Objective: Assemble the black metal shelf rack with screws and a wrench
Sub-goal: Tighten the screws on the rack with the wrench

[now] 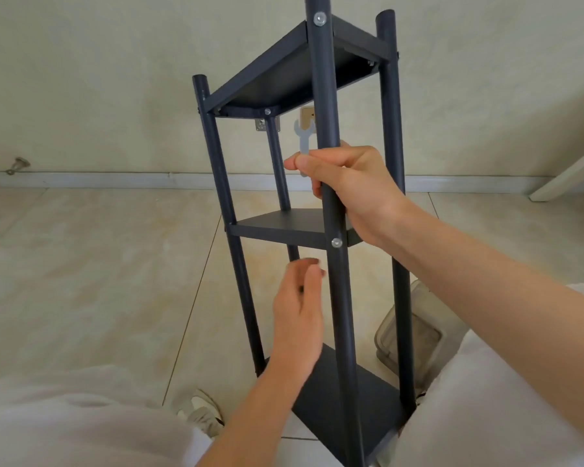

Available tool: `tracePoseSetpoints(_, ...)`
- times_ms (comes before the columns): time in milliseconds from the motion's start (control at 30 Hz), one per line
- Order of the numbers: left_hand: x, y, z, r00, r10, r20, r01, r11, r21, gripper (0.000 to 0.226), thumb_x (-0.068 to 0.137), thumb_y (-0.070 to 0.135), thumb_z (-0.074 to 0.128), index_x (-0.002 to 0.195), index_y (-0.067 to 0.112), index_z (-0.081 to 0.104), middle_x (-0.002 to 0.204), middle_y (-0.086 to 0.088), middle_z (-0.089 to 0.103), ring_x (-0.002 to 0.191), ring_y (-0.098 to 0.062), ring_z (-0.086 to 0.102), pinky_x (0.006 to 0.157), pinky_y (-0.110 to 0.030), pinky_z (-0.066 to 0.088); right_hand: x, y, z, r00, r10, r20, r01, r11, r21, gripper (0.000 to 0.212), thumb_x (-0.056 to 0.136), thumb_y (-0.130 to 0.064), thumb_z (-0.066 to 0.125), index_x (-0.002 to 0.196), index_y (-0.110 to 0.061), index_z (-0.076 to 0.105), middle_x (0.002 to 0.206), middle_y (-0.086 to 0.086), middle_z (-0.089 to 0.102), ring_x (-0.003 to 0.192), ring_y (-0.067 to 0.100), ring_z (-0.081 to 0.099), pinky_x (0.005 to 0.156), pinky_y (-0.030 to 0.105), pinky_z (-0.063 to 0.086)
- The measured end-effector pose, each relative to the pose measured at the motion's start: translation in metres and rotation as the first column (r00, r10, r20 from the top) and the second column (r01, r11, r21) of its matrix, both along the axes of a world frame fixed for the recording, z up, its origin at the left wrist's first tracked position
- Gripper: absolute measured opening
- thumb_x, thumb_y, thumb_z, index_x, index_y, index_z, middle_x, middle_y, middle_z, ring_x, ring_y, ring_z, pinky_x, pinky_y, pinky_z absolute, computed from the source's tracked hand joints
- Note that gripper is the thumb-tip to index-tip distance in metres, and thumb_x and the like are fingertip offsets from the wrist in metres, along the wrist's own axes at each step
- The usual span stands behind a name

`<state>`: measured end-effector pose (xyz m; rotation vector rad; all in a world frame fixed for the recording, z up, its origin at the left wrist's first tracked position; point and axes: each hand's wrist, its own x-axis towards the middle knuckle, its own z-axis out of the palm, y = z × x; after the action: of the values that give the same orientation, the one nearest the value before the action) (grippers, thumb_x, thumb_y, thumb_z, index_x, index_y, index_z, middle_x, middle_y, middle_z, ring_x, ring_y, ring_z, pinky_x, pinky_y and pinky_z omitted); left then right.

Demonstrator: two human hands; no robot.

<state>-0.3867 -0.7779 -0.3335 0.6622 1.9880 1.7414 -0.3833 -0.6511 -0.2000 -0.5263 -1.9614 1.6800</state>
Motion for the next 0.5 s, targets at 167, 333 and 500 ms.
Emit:
tracePoseSetpoints(167, 0.014, 0.012, 0.009, 0.987, -0.105, 0.119, 0.106, 0.994, -0.007, 0.032, 0.083, 0.058, 0.051, 0.102, 0.033, 0.054, 0.084, 0.006, 0.069, 0.077, -0.015, 0.069, 0.072, -0.026, 0.059, -0.006, -0.005, -0.002, 0.999, -0.047, -0.009, 0.047, 0.999, -0.026, 0.011, 0.09, -0.024, 0.069, 0.089, -0.025, 0.079, 0.081, -0.005, 0.057, 0.08, 0.015, 0.049, 0.076, 0.02, 0.048)
tracePoseSetpoints(333, 0.013, 0.009, 0.006, 0.995, 0.052, 0.091, -0.059, 0.995, 0.08, 0.04, 0.081, 0.059, 0.055, 0.092, 0.021, 0.057, 0.06, 0.006, 0.051, 0.051, -0.015, 0.05, 0.05, -0.023, 0.046, -0.01, -0.007, -0.001, 0.999, -0.042, -0.023, 0.042, 0.999, 0.007, 0.013, 0.091, -0.019, 0.068, 0.086, -0.027, 0.078, 0.084, -0.021, 0.067, 0.097, 0.011, 0.053, 0.079, 0.021, 0.05)
tracePoseSetpoints(500, 0.002, 0.006, 0.004, 0.991, 0.13, 0.006, -0.13, 0.99, 0.051, 0.038, 0.078, 0.063, 0.054, 0.082, 0.025, 0.055, 0.057, 0.01, 0.046, 0.052, -0.015, 0.046, 0.051, -0.031, 0.047, -0.006, -0.003, 0.003, 0.998, 0.051, 0.044, -0.06, 0.974, 0.22, 0.018, 0.092, -0.018, 0.066, 0.081, -0.026, 0.077, 0.096, 0.019, 0.07, 0.095, 0.021, 0.061, 0.081, 0.012, 0.052)
